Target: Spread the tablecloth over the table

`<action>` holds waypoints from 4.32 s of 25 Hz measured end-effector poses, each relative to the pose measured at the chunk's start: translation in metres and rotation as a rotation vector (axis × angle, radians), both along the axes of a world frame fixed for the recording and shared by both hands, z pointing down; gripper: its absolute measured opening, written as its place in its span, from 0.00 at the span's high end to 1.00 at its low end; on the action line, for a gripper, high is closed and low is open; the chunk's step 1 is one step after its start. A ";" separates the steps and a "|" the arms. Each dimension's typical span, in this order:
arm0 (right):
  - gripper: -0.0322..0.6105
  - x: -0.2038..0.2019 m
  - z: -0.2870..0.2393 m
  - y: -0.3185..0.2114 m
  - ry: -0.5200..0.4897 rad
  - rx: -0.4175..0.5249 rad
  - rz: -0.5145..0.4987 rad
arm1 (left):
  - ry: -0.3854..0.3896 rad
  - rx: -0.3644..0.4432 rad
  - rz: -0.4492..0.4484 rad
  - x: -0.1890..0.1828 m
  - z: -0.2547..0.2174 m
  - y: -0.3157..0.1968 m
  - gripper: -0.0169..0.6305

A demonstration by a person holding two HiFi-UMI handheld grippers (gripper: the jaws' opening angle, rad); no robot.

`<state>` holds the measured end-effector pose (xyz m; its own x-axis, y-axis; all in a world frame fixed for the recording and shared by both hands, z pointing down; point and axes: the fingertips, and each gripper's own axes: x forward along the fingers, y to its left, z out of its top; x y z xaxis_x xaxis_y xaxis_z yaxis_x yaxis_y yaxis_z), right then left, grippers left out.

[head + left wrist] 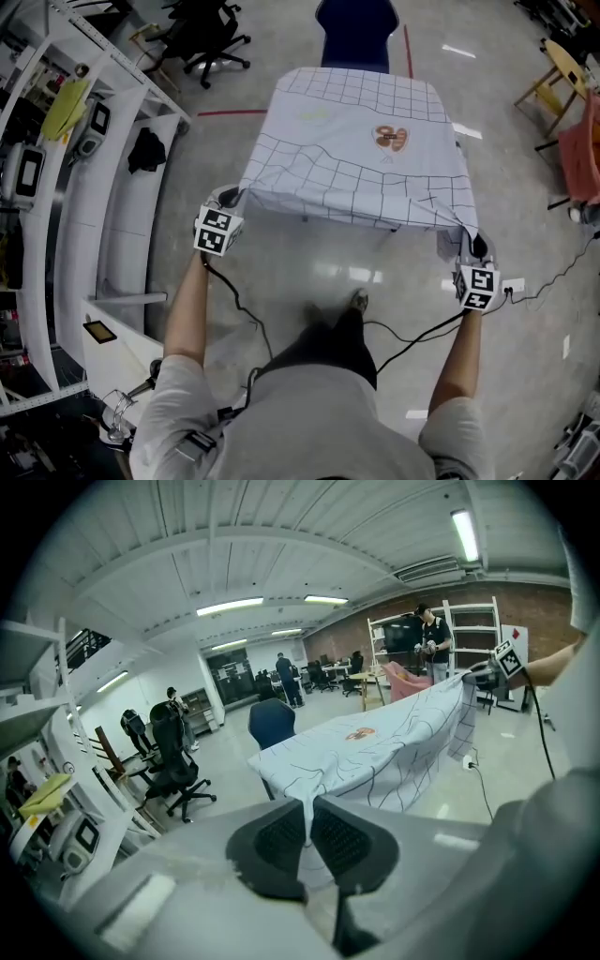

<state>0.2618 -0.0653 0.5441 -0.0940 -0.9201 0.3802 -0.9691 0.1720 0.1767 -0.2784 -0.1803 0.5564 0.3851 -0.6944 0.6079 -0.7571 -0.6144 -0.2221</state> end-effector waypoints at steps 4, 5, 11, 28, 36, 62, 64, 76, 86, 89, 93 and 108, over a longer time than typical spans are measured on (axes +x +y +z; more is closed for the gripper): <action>0.92 -0.002 0.001 -0.002 -0.013 -0.006 0.007 | -0.002 -0.009 0.002 0.002 0.003 -0.002 0.94; 0.92 -0.002 0.002 -0.002 -0.016 -0.009 0.009 | -0.007 -0.014 0.002 0.001 0.005 -0.001 0.94; 0.92 -0.001 0.013 -0.007 -0.023 -0.032 0.002 | -0.011 -0.026 -0.030 -0.002 0.012 0.002 0.94; 0.92 -0.029 0.035 0.004 -0.020 -0.076 -0.033 | -0.098 -0.048 -0.015 -0.035 0.006 0.013 0.94; 0.92 -0.026 0.052 0.001 -0.031 -0.144 0.006 | -0.021 -0.073 -0.131 -0.016 0.070 0.030 0.94; 0.92 -0.027 0.096 0.010 -0.041 -0.210 0.025 | -0.008 -0.162 -0.153 -0.018 0.123 0.050 0.94; 0.92 -0.027 0.085 0.009 -0.030 -0.196 0.022 | 0.027 -0.136 -0.145 -0.018 0.101 0.043 0.94; 0.92 -0.028 -0.048 -0.032 0.007 0.045 -0.039 | -0.064 0.054 0.040 -0.027 -0.121 -0.037 0.94; 0.92 -0.014 -0.037 -0.007 0.023 -0.026 -0.041 | -0.067 -0.068 0.064 -0.026 -0.058 0.016 0.94; 0.92 -0.011 -0.034 -0.002 0.030 -0.061 -0.022 | -0.044 -0.079 0.050 -0.023 -0.046 0.024 0.94; 0.92 -0.009 -0.020 0.000 0.041 -0.086 0.033 | -0.011 -0.056 -0.064 -0.020 -0.002 0.038 0.94; 0.92 0.006 0.118 0.022 0.037 -0.132 0.138 | 0.016 -0.014 -0.276 -0.006 0.144 0.067 0.94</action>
